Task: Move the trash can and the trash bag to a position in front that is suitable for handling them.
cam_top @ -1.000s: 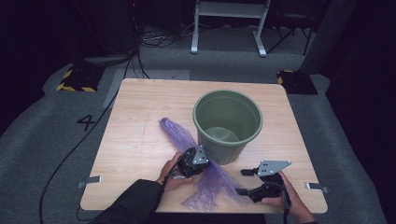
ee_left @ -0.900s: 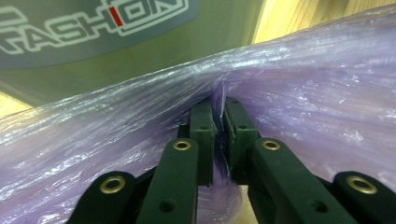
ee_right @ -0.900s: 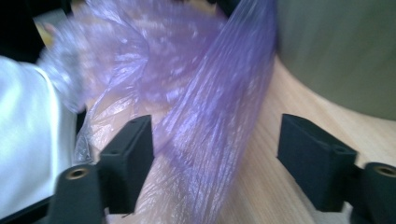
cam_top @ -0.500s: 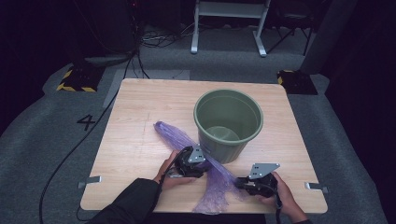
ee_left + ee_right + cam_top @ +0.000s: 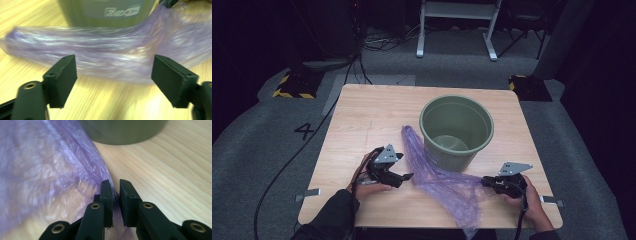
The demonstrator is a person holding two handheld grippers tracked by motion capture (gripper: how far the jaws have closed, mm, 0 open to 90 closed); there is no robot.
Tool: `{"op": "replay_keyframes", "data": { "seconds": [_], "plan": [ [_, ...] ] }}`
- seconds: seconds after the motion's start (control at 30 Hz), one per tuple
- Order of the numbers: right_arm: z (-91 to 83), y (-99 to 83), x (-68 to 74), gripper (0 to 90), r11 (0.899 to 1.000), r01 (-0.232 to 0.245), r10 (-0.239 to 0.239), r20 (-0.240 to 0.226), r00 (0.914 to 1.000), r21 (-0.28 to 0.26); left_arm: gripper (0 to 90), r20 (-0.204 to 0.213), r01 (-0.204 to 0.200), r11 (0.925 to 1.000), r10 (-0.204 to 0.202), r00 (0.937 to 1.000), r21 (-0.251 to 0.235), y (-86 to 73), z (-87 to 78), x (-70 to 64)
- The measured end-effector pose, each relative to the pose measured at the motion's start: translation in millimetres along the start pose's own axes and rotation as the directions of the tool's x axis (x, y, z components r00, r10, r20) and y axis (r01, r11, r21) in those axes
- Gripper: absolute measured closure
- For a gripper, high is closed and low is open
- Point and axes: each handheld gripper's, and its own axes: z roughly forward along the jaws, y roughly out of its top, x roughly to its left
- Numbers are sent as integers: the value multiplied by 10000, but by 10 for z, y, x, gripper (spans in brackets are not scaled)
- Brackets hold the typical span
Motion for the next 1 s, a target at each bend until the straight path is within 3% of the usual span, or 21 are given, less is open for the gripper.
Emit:
{"op": "replay_keyframes", "data": {
  "seconds": [0.1,0.2,0.4,0.5,0.53,0.57,0.63,0.73,0.8,0.9,1.0],
  "plan": [
    [-26,-15,-75,814,10000,-65,64,411,9991,14,157,133,31,9995,-27,9999,-311,-17,-118,13],
    [-37,-16,-116,809,10000,-41,36,680,9977,72,158,-189,-24,9997,20,9998,-229,-62,-205,48],
    [-75,-53,-333,773,9981,-609,613,1433,9878,-70,162,-740,365,9981,-327,9967,507,-271,-275,201],
    [-93,-49,-443,709,9967,-809,816,1949,9774,-113,167,-829,543,9958,-481,9954,735,-342,-287,252],
    [-101,-35,-489,628,9956,-920,936,2251,9698,-178,169,-799,625,9949,-561,9952,793,-362,-287,269],
    [-101,-35,-489,628,9956,-920,936,2251,9698,-178,169,-760,650,9940,-584,9954,880,-384,-285,285],
    [-118,-12,-539,590,9936,-1099,1133,2534,9607,-273,174,-659,654,9925,-588,9961,1029,-411,-276,294],
    [-151,16,-586,454,9901,-1344,1406,2864,9477,-413,182,-558,615,9918,-555,9969,1122,-440,-266,289],
    [-192,28,-614,372,9872,-1521,1595,2858,9449,-478,182,-485,627,9910,-573,9972,1181,-460,-254,285],
    [-276,44,-617,319,9849,-1596,1727,3077,9357,-676,191,-300,588,9897,-553,9980,1302,-480,-227,267],
    [-414,71,-564,300,9798,-1500,1839,3010,9357,-1326,196,-170,465,9869,-444,9989,1543,-499,-185,230]
  ]
}}
